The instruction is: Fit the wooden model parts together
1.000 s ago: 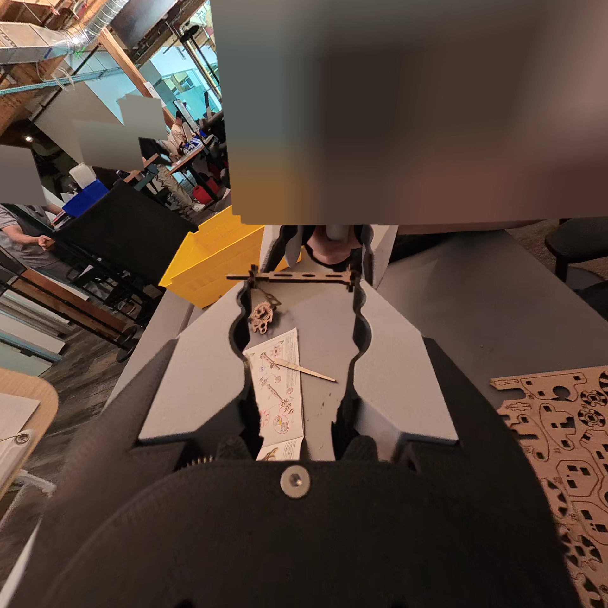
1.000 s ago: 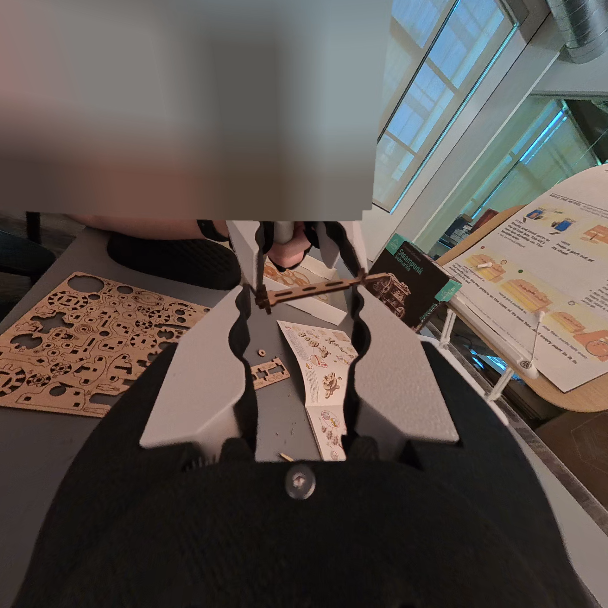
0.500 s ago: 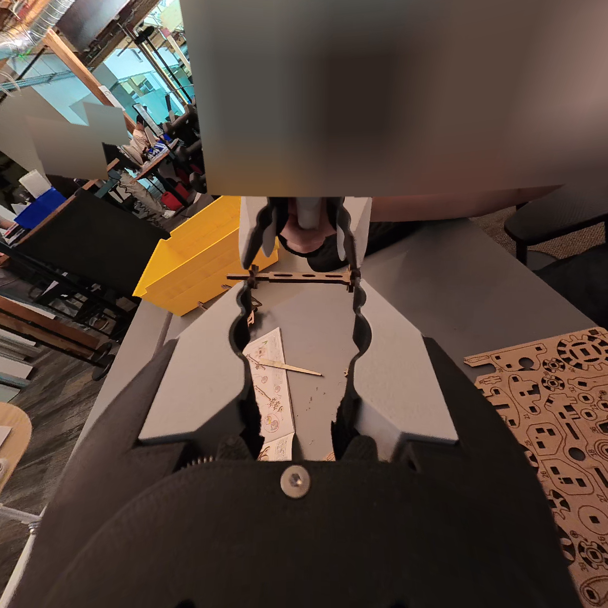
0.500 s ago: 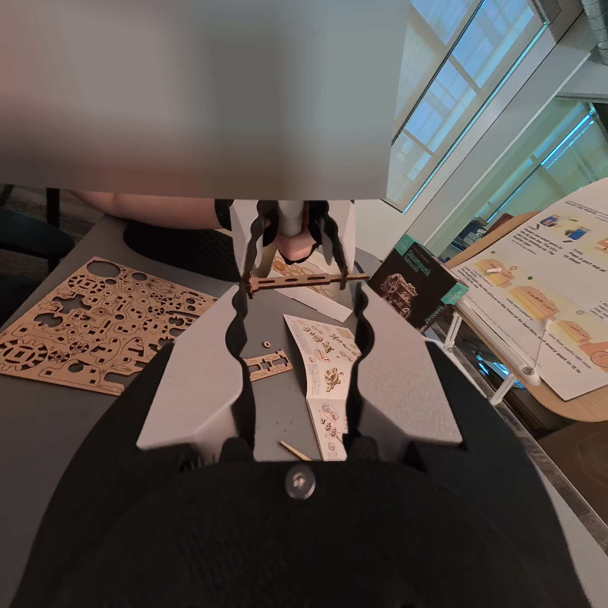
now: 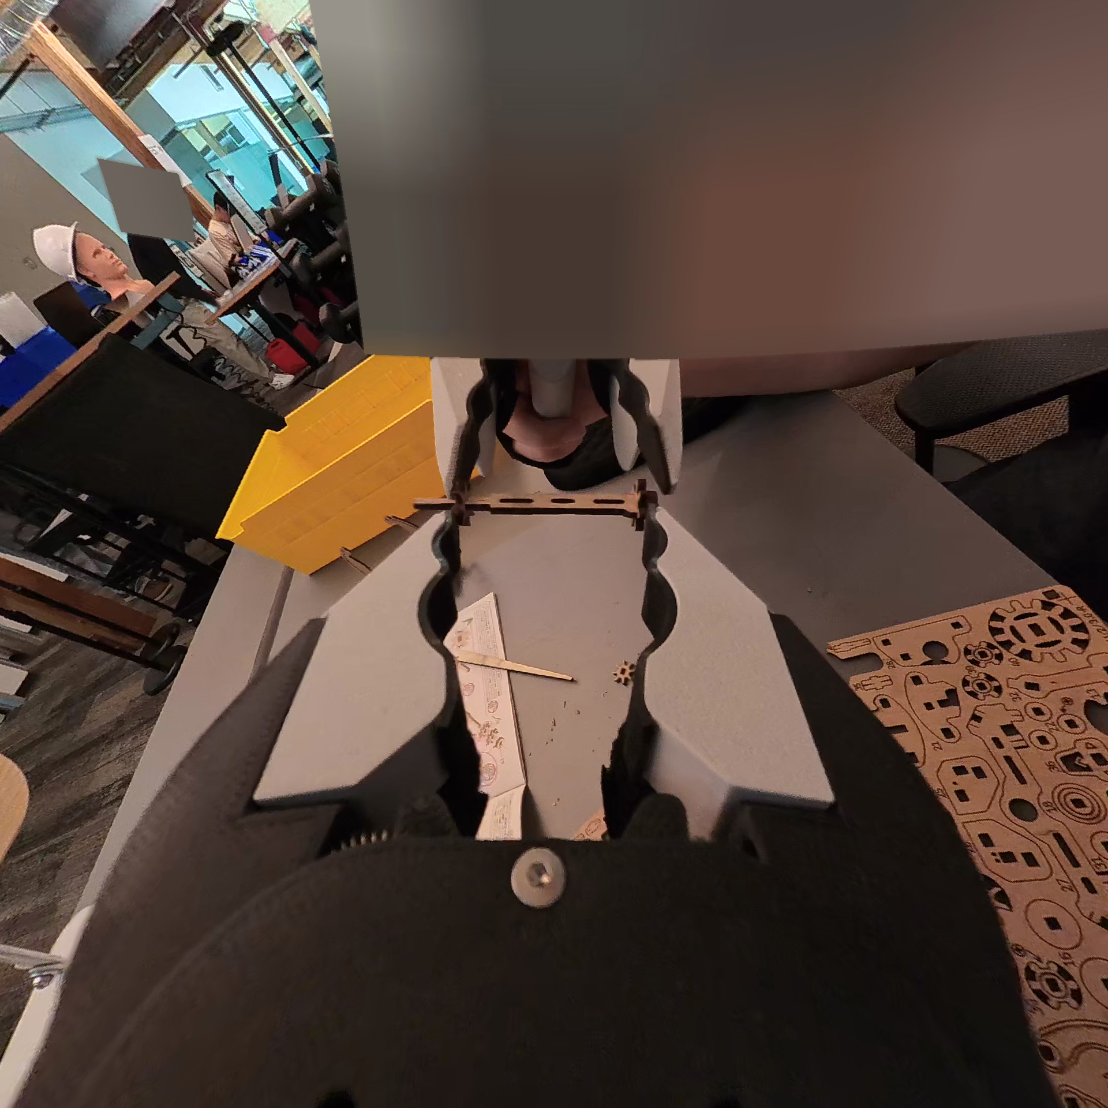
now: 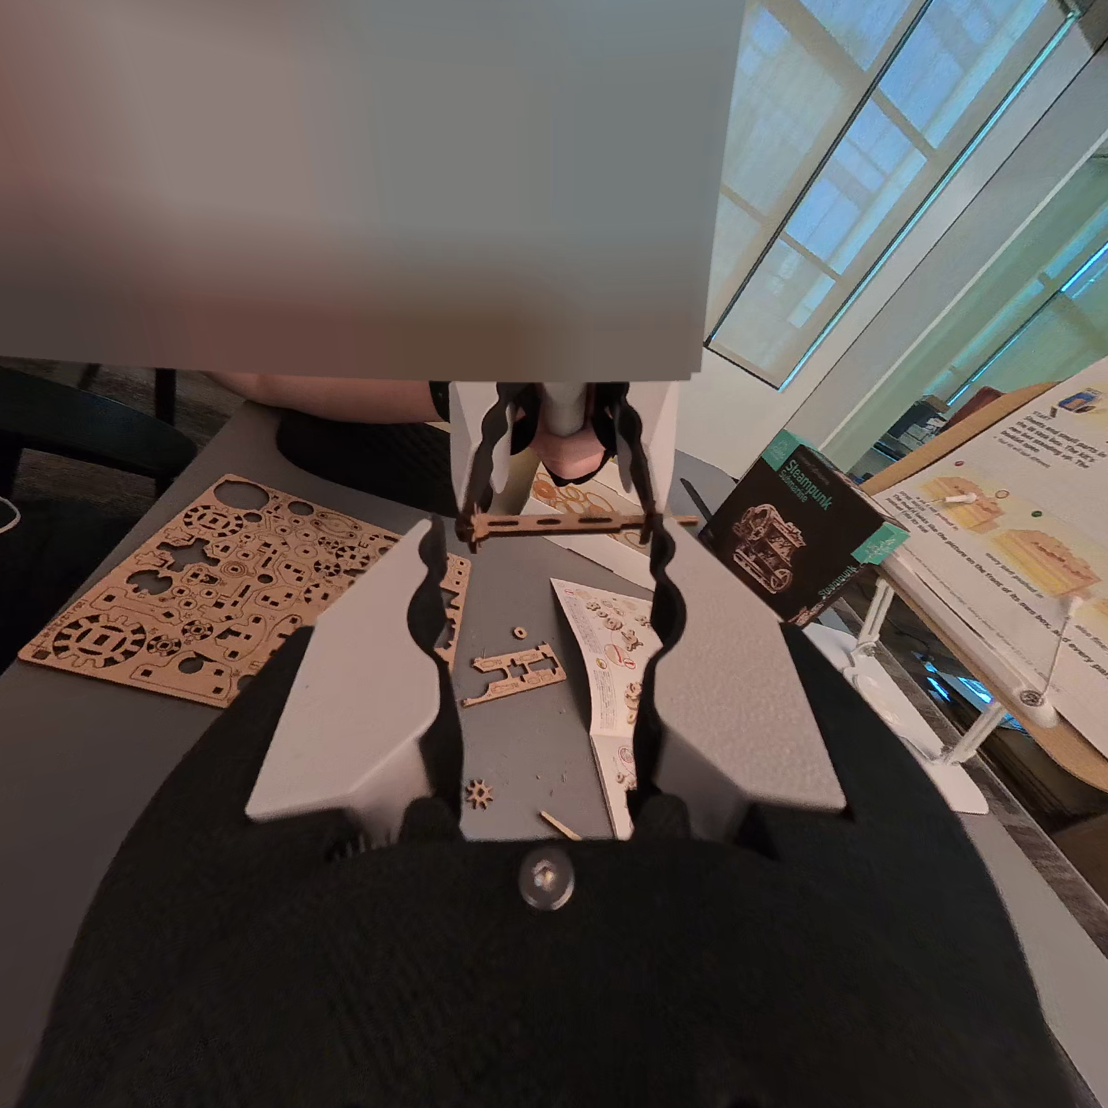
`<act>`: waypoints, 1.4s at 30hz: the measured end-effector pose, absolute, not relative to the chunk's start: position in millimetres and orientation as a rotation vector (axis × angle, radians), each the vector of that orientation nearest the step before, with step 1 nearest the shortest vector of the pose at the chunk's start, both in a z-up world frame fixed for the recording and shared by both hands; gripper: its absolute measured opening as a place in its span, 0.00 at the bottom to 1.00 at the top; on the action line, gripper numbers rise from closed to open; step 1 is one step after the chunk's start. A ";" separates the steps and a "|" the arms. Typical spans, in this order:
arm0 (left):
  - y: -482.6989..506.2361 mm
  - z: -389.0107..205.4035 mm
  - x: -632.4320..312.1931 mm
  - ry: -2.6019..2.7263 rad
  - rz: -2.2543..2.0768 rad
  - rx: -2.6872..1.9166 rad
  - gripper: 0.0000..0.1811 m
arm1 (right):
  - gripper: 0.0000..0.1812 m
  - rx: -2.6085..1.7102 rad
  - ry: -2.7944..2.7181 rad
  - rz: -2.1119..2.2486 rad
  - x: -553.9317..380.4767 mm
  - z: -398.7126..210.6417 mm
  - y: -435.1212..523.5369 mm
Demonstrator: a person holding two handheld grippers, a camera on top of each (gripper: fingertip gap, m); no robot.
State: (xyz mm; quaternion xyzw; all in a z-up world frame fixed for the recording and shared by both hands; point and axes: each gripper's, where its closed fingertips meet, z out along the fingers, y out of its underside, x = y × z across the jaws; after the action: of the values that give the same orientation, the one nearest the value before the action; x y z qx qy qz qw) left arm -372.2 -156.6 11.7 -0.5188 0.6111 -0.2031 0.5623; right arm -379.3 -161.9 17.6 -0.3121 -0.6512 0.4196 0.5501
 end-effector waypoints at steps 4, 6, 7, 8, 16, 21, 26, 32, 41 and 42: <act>-156.6 11.3 -372.4 1.439 -0.484 -1.231 0.33 | 0.35 -0.733 -1.539 0.964 -380.3 16.9 -160.8; -156.4 10.6 -372.4 1.442 -0.483 -1.236 0.33 | 0.35 -0.730 -1.539 0.955 -380.2 16.8 -160.6; -156.1 10.2 -372.5 1.443 -0.478 -1.238 0.33 | 0.35 -0.730 -1.541 0.945 -380.5 16.1 -160.1; -155.7 10.0 -372.6 1.442 -0.475 -1.240 0.33 | 0.35 -0.729 -1.542 0.932 -380.9 15.5 -159.5; -151.1 -0.5 -376.4 1.485 -0.414 -1.302 0.33 | 0.38 -0.725 -1.554 0.838 -385.1 11.0 -156.9; -142.9 -30.5 -384.2 1.580 -0.296 -1.442 0.34 | 0.37 -0.774 -1.641 0.713 -392.5 -10.2 -151.0; -139.5 -47.7 -388.6 1.623 -0.240 -1.548 0.34 | 0.36 -0.880 -1.739 0.679 -399.9 -38.4 -144.5; -132.3 -48.2 -391.7 1.571 -0.247 -1.599 0.34 | 0.36 -0.951 -1.721 0.675 -404.5 -46.8 -134.7; -139.5 -9.4 -385.9 1.422 -0.474 -1.494 0.30 | 0.35 -0.802 -1.589 0.714 -398.5 -11.1 -144.7; -139.8 -7.4 -386.6 1.411 -0.500 -1.492 0.29 | 0.35 -0.779 -1.579 0.692 -398.2 -8.3 -145.8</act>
State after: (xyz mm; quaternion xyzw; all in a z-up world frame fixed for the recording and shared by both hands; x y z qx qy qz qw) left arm -386.6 -139.8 -7.4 -0.6147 0.5814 -0.2060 0.4916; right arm -398.2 -145.8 -8.3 -0.3341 -0.6769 0.2967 0.5850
